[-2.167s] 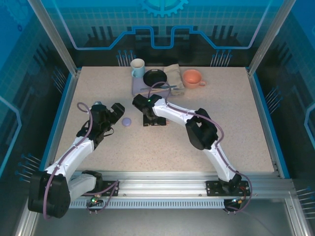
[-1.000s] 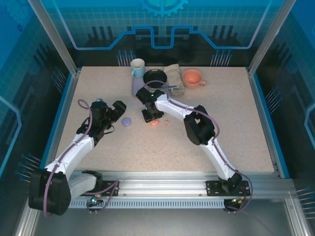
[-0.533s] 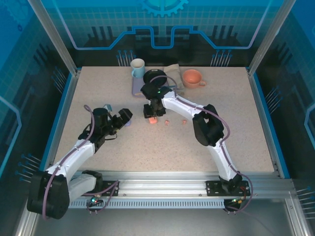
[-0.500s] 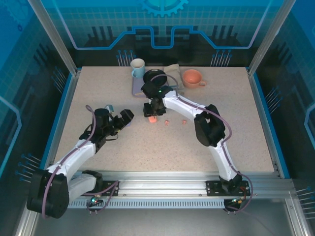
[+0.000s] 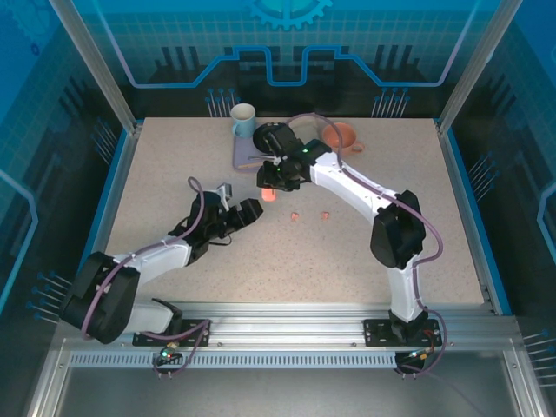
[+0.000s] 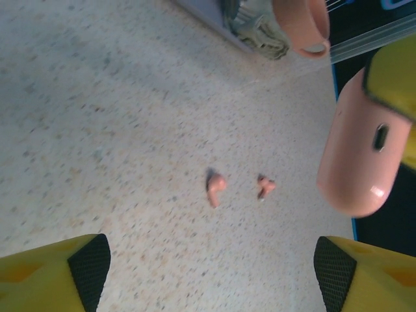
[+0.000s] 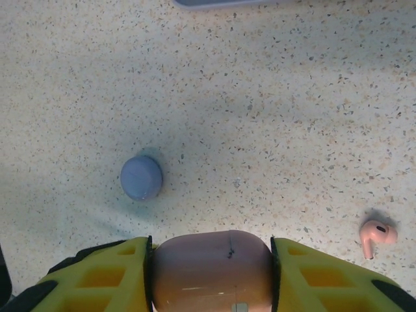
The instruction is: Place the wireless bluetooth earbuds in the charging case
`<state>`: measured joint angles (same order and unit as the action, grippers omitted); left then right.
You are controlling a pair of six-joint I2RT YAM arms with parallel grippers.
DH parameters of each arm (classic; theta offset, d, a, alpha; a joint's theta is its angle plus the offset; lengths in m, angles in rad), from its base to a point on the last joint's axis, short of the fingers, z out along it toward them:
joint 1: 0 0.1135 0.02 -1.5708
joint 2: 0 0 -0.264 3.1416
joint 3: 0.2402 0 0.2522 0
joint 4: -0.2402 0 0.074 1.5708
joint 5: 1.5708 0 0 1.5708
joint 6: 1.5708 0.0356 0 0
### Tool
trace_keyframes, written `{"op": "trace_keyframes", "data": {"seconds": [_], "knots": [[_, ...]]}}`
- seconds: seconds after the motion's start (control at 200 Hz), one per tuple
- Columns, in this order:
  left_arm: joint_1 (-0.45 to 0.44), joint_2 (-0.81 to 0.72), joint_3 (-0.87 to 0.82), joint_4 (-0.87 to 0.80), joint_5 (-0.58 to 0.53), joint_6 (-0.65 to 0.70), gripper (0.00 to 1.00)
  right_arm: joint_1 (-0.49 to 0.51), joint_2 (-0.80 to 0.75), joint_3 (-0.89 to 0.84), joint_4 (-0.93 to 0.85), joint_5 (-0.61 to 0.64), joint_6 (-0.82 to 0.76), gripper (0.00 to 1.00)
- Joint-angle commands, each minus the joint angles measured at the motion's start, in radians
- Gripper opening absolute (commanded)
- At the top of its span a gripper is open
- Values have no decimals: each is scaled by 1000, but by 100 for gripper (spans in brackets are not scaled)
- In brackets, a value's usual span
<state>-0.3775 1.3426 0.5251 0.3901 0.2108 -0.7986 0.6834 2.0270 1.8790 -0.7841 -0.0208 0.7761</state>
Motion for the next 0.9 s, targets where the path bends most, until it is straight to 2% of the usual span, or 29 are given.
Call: {"op": "trace_keyframes", "data": {"seconds": [0.0, 0.31, 0.52, 0.765, 0.84, 0.895], "knots": [[-13, 24, 59, 106, 46, 52, 83, -4, -44, -9, 8, -22, 26, 32], [-43, 98, 113, 153, 48, 55, 77, -5, -65, -41, 31, -40, 36, 32], [-47, 159, 152, 173, 65, 50, 58, -4, -82, -63, 37, -41, 41, 31], [-49, 159, 152, 177, 62, 66, 38, -4, -86, -52, 32, -51, 44, 32], [-49, 155, 158, 169, 66, 85, 33, -7, -95, -46, 30, -56, 46, 35], [-49, 145, 167, 155, 73, 108, 32, -14, -108, -40, 21, -52, 59, 47]]}}
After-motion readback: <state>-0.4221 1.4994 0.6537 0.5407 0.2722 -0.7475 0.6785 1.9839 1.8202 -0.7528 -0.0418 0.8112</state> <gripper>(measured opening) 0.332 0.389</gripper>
